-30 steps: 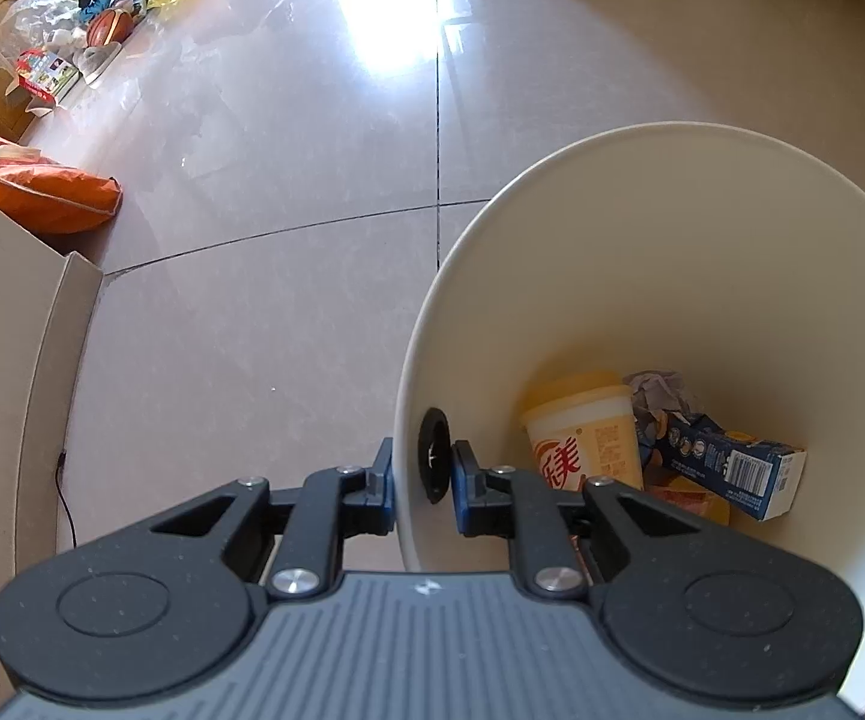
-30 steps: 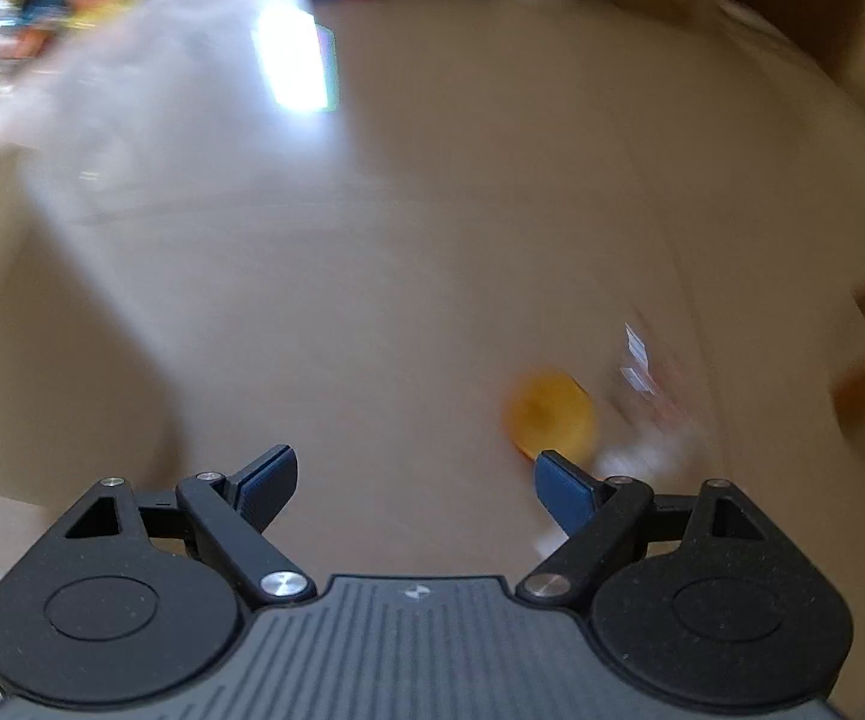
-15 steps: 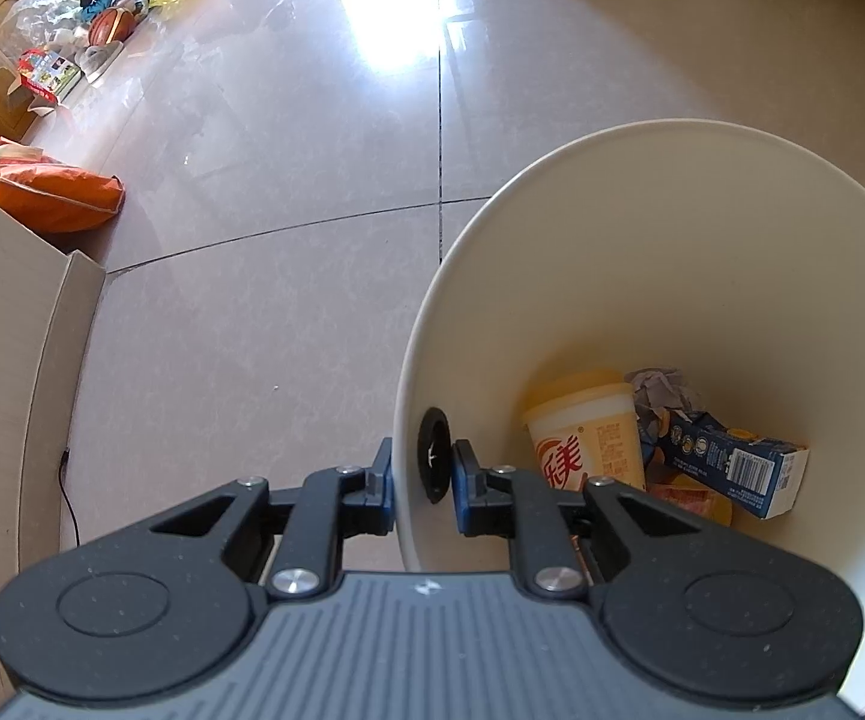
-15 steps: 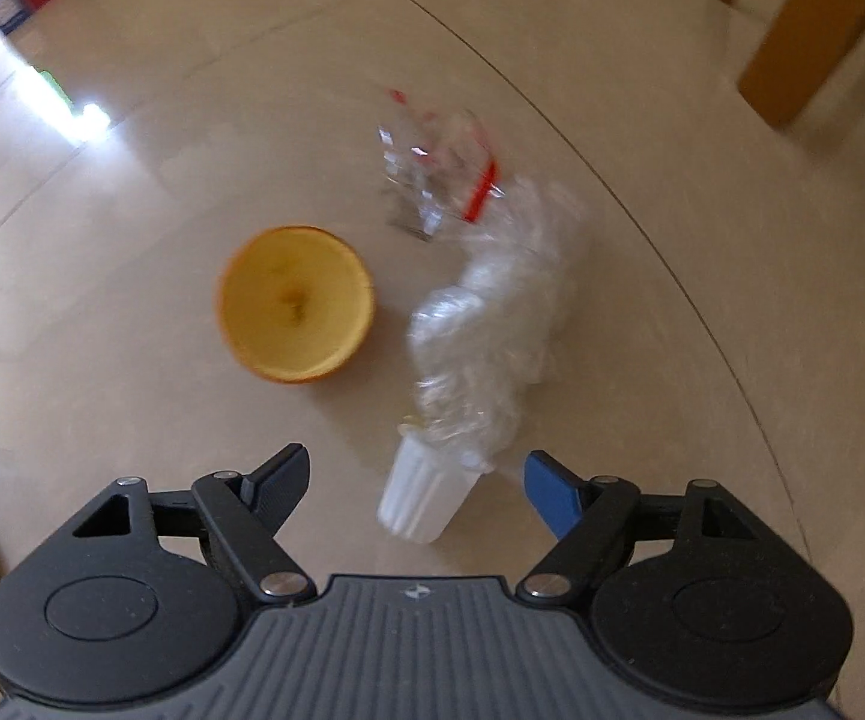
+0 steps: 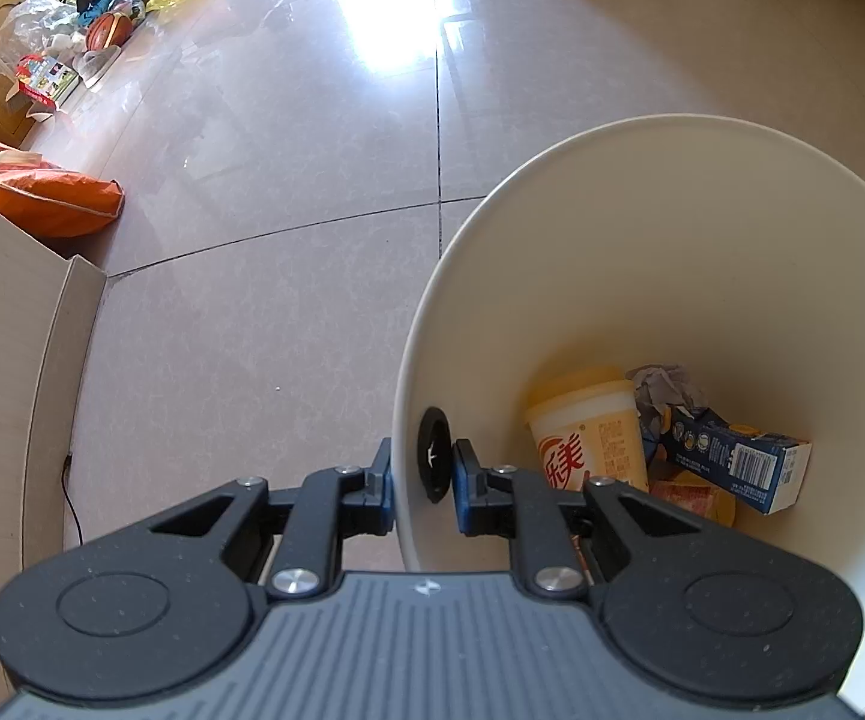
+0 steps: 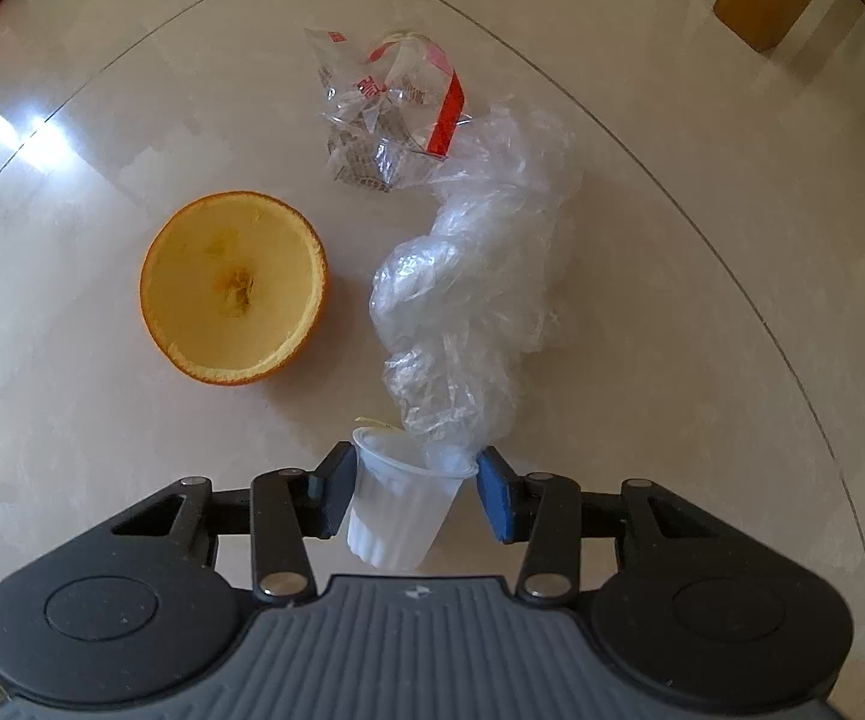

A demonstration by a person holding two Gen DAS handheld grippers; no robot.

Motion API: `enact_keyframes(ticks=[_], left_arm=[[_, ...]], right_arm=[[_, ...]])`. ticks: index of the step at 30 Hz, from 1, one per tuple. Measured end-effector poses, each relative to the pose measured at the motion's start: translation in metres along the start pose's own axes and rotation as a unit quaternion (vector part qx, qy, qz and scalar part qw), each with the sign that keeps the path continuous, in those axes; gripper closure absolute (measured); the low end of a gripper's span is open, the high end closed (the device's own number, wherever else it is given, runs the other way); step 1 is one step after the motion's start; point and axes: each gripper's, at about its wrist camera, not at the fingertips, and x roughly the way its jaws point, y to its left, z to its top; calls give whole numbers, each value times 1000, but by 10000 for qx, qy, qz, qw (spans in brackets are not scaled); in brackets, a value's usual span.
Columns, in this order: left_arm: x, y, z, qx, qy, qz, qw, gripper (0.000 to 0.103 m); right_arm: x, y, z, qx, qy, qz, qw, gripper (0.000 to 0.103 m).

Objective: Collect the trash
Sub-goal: 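Close the right tool on the small white plastic cup and lift it, then carry the white cup over the bin and open the right tool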

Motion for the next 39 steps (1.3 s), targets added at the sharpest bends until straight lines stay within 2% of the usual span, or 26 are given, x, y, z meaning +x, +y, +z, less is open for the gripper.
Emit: enact_keyframes(ticks=[7, 13, 20, 25, 33, 39], left_arm=[[0, 0, 0, -5, 2, 3, 10000, 87], [1, -1, -1, 24, -4, 18, 10000, 86], [0, -1, -1, 15, -10, 3, 10000, 87], [0, 0, 0, 9, -6, -5, 10000, 87], [-1, 0, -2, 25, -35, -32, 10000, 87], [-1, 1, -1, -6, -37, -53, 10000, 87]], right_arm=[[2, 2, 1, -65, 100, 123, 9999, 54], [-15, 8, -7, -232, 132, 335, 9991, 54], [-52, 19, -28, -748, 63, 543, 9957, 54], [-88, 45, -39, -1317, -32, 641, 9892, 54], [-162, 98, -49, -2312, -158, 1116, 9664, 54], [-236, 159, -58, -3205, -517, 1748, 9295, 54]])
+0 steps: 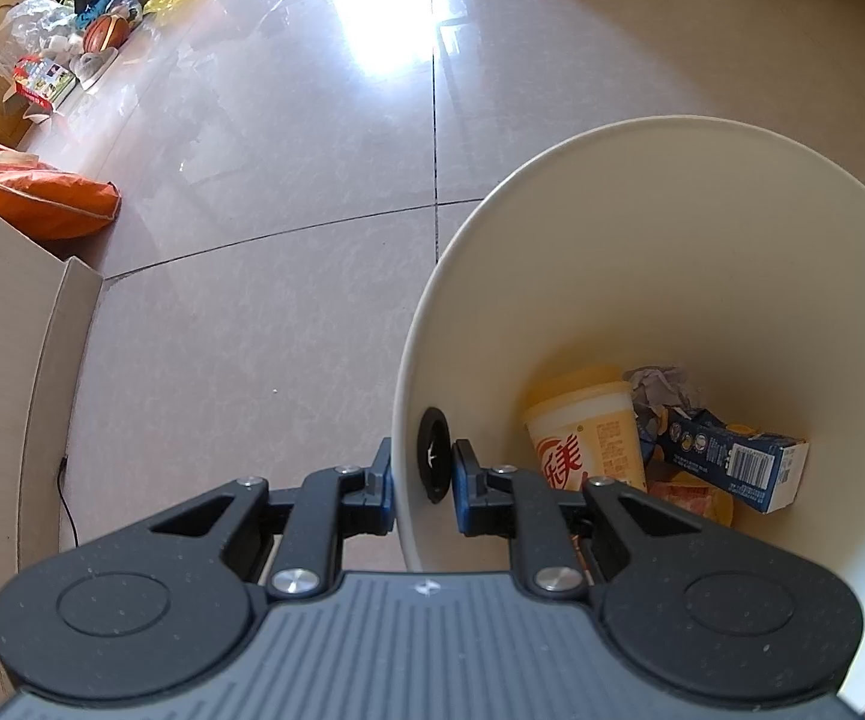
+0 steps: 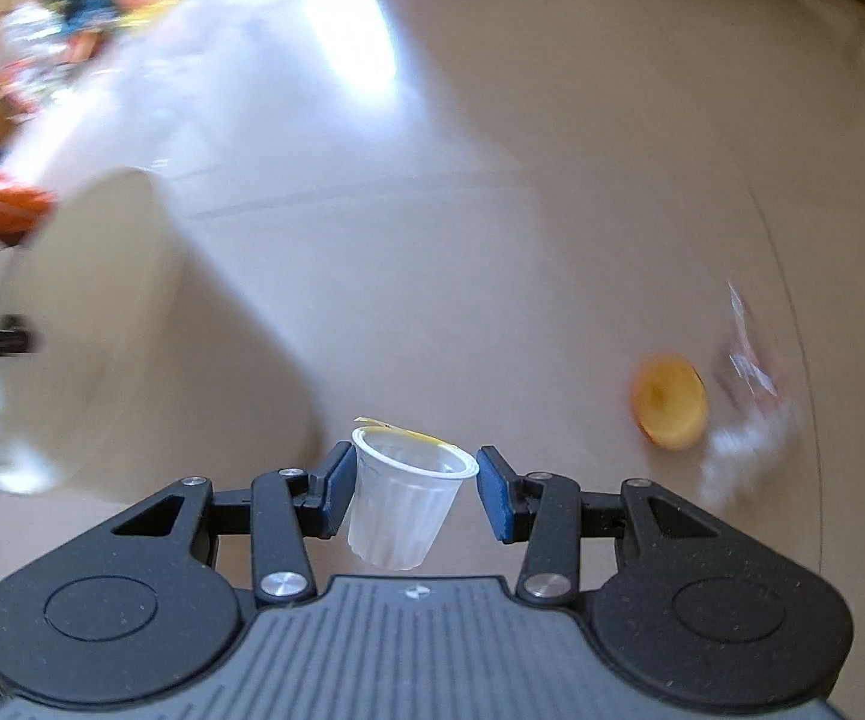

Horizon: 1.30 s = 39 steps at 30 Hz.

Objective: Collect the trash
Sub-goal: 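Carry the white cup over the bin and open the right tool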

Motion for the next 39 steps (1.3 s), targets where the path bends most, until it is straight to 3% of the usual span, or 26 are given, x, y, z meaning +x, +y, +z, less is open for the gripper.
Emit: enact_keyframes(ticks=[6, 13, 15, 18, 28, 39], left_arm=[[-1, 1, 0, 17, 0, 0, 10000, 87], [-1, 2, 1, 6, 3, -2, 10000, 87], [-1, 2, 2, -17, 5, -14, 10000, 87], [-1, 2, 2, -11, 3, -12, 10000, 87], [0, 1, 1, 3, 12, 12, 10000, 87], [-1, 0, 2, 22, 19, 13, 10000, 87]], right_arm=[[-37, 81, 36, -946, -549, 663, 9918, 54], [-28, 150, 50, -1458, -670, 1129, 9806, 51], [-25, 162, 47, -1407, -710, 1260, 9794, 21], [-26, 174, 42, -1440, -927, 1235, 9775, 14], [-28, 163, 33, -1384, -987, 915, 9812, 10], [-14, 100, 22, -783, -699, 262, 9941, 5]])
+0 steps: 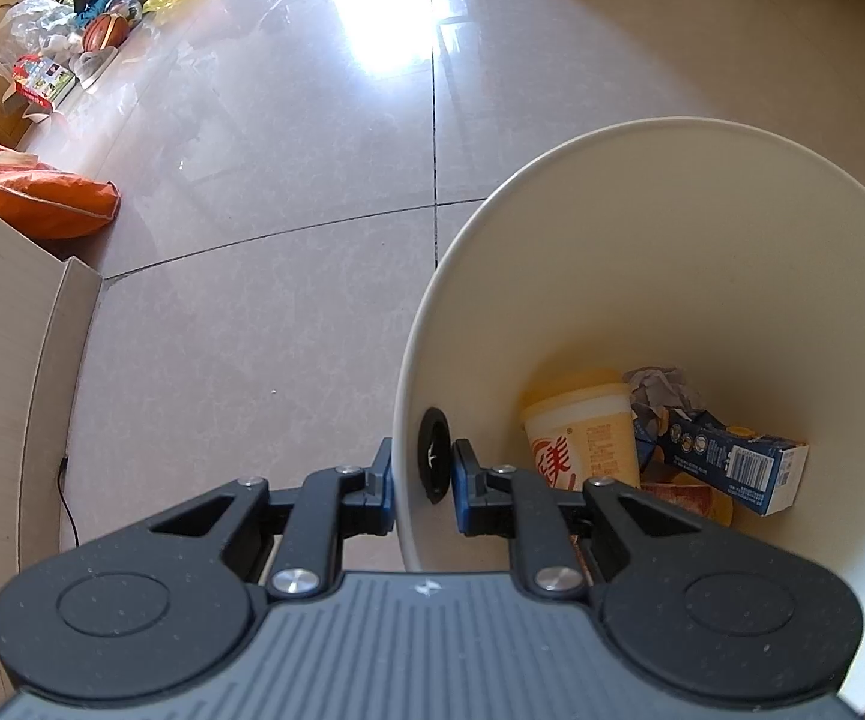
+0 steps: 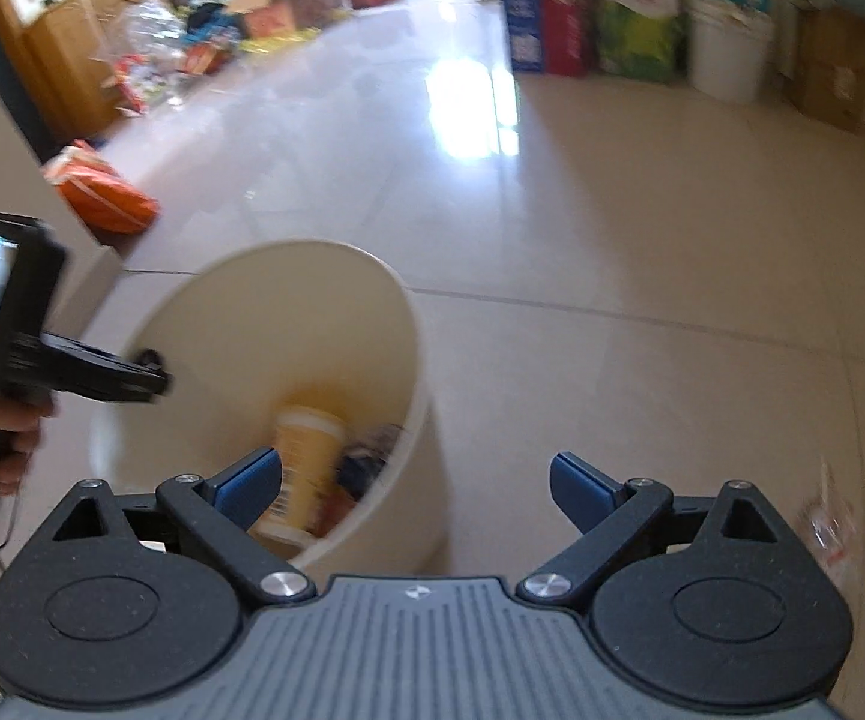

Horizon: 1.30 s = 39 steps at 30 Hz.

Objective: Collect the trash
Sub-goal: 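Carry the white cup over the bin and open the right tool, then move the right tool back to the pile toward the crumpled plastic bag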

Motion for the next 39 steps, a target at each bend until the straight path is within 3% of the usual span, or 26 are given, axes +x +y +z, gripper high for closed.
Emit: enact_keyframes(ticks=[13, 20, 25, 31, 35, 39], left_arm=[[1, 0, -1, -4, 0, 4, 10000, 87], [1, -2, -1, 38, -1, 54, 10000, 86], [1, -2, -1, 30, 5, 29, 10000, 86], [0, -1, -1, 40, -4, 16, 10000, 86], [1, -1, 0, 46, 18, 33, 10000, 86], [1, -3, 0, 51, 9, 43, 10000, 86]], right_arm=[[17, -51, -31, 386, 416, -799, 9952, 4], [39, -116, -66, 1008, 774, -1246, 9840, 4], [61, -192, -94, 1868, 1212, -1699, 9600, 4], [71, -287, -125, 2885, 1088, -2279, 9236, 4], [83, -340, -136, 3649, 967, -2400, 8943, 4], [104, -376, -149, 4074, 1077, -2274, 8779, 4]])
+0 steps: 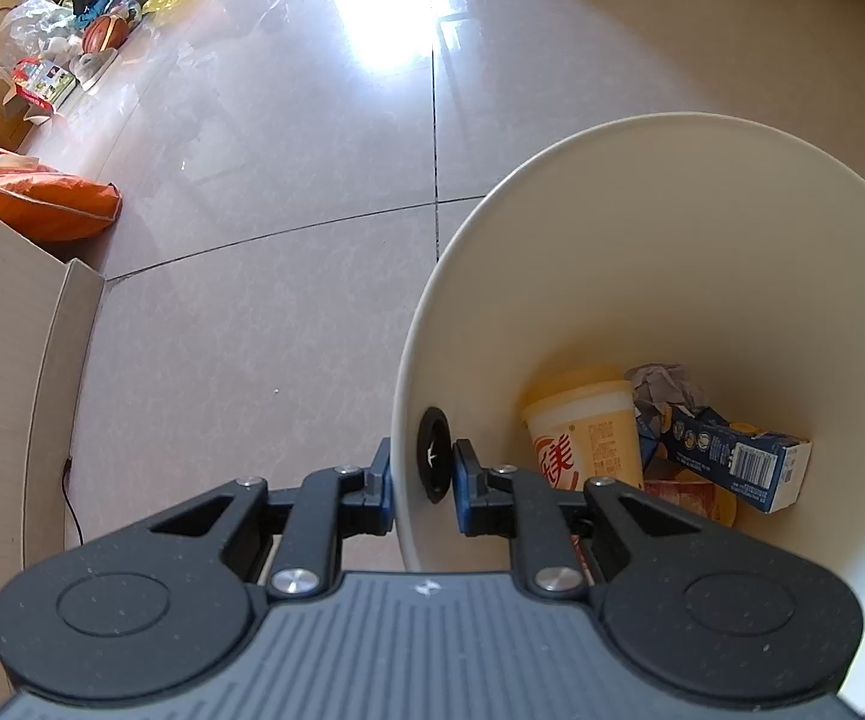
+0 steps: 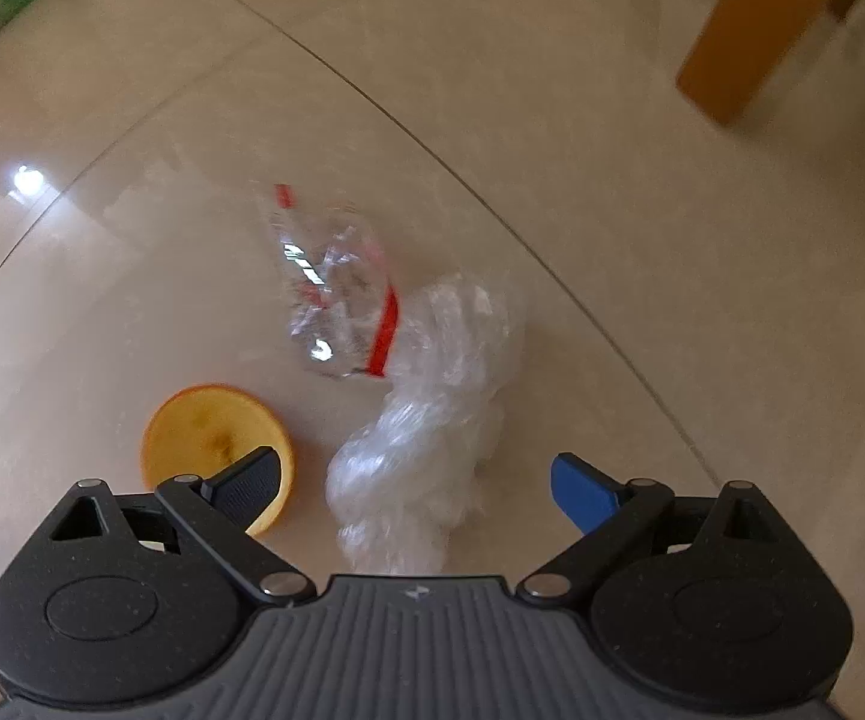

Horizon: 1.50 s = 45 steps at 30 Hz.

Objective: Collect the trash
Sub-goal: 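Move the right tool back to the pile toward the crumpled plastic bag, then close the right tool on the crumpled clear plastic bag and lift it, then carry the plastic bag over the bin and open the right tool to drop it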

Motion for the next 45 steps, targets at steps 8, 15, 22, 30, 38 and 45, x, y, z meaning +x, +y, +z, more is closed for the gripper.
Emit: enact_keyframes(ticks=[8, 15, 22, 30, 38, 45], left_arm=[[0, -2, -1, 25, 2, 21, 10000, 86], [0, -3, 0, 18, 7, 23, 10000, 86], [0, -1, 0, -16, 18, 11, 10000, 86], [-1, -3, -1, 50, -9, 40, 10000, 86], [1, -3, -2, 16, -22, 56, 10000, 86], [-1, -4, -3, 16, -39, 47, 10000, 86]], right_arm=[[45, -15, 8, 667, 399, 23, 9970, 25], [39, -16, -3, 437, 268, -63, 9987, 40], [20, -28, -22, 268, 333, -52, 9991, 41], [-30, -17, -64, -686, 282, -56, 9972, 41], [-91, 22, -94, -2078, 261, 167, 9777, 41], [-164, 97, -120, -3565, 42, 723, 9315, 41]])
